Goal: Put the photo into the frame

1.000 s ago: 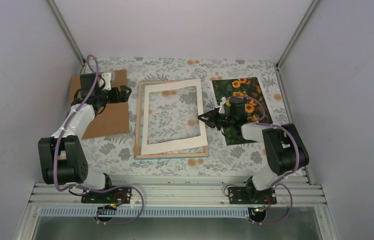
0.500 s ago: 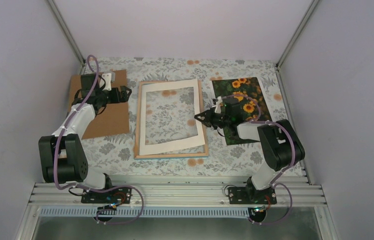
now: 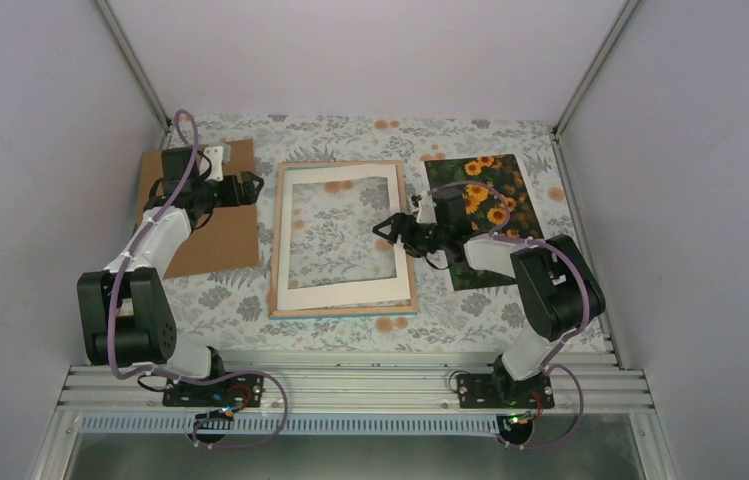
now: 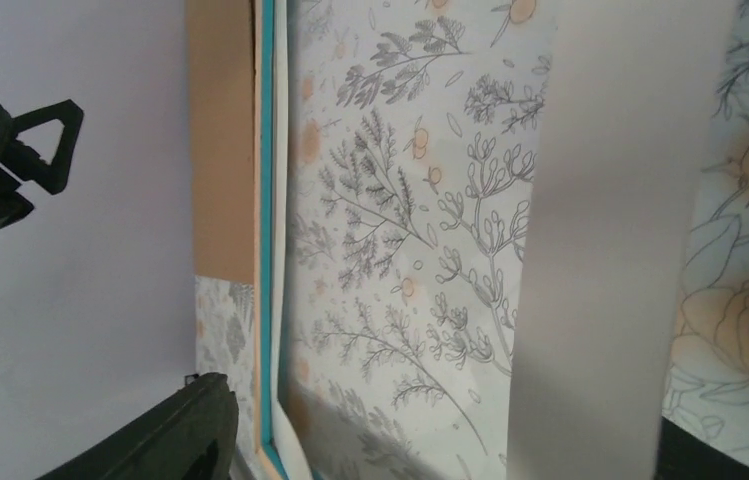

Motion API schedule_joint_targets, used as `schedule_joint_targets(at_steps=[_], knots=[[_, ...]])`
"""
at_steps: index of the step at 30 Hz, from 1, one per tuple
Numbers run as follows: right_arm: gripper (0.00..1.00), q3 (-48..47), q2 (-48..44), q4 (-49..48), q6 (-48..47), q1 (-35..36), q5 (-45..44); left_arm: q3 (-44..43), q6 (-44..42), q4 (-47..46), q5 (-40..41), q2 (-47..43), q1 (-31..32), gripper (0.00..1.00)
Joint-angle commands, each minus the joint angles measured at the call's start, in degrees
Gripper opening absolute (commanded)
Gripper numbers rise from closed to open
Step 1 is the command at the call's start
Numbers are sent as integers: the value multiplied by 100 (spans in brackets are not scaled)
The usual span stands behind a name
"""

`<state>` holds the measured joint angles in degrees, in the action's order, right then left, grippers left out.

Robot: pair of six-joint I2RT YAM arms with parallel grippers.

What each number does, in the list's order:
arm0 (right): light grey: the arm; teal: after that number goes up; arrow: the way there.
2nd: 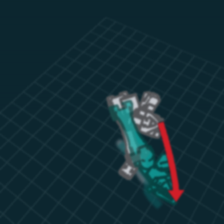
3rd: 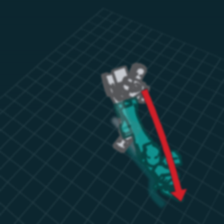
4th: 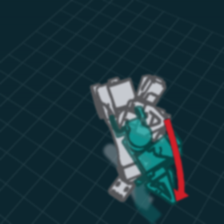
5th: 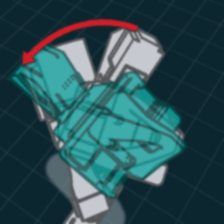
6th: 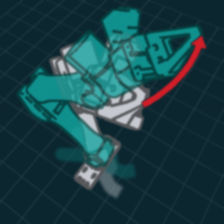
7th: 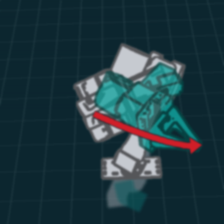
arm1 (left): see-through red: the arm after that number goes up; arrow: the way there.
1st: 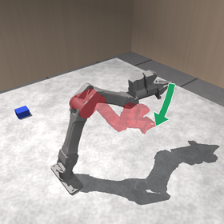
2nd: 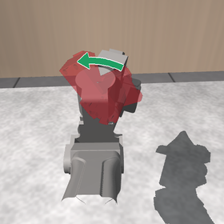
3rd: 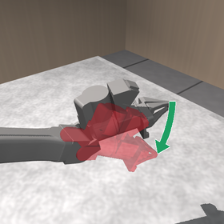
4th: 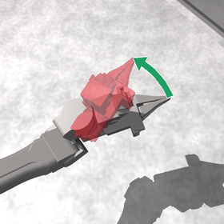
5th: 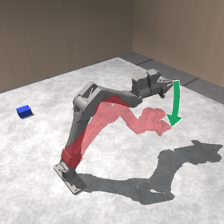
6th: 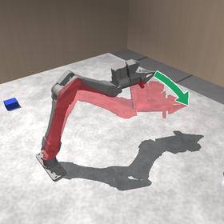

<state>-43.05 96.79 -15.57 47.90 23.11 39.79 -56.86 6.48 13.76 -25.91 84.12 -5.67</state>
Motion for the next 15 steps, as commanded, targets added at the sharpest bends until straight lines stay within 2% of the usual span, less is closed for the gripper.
schedule_joint_targets(at_steps=[1, 4, 9, 15], knots=[[76, -374, -187, 762, -535, 147, -571, -71, 19, -159, -60, 85, -30, 100], [79, -608, -324, 1107, -768, 292, -855, -109, 20, -145, -59, 106, -30, 100], [99, -834, -386, 1550, -946, 501, -1264, -116, 11, -120, -45, 81, -30, 100], [100, -1063, -385, 2051, -902, 574, -1635, -64, 31, -175, -50, 37, -30, 100]])
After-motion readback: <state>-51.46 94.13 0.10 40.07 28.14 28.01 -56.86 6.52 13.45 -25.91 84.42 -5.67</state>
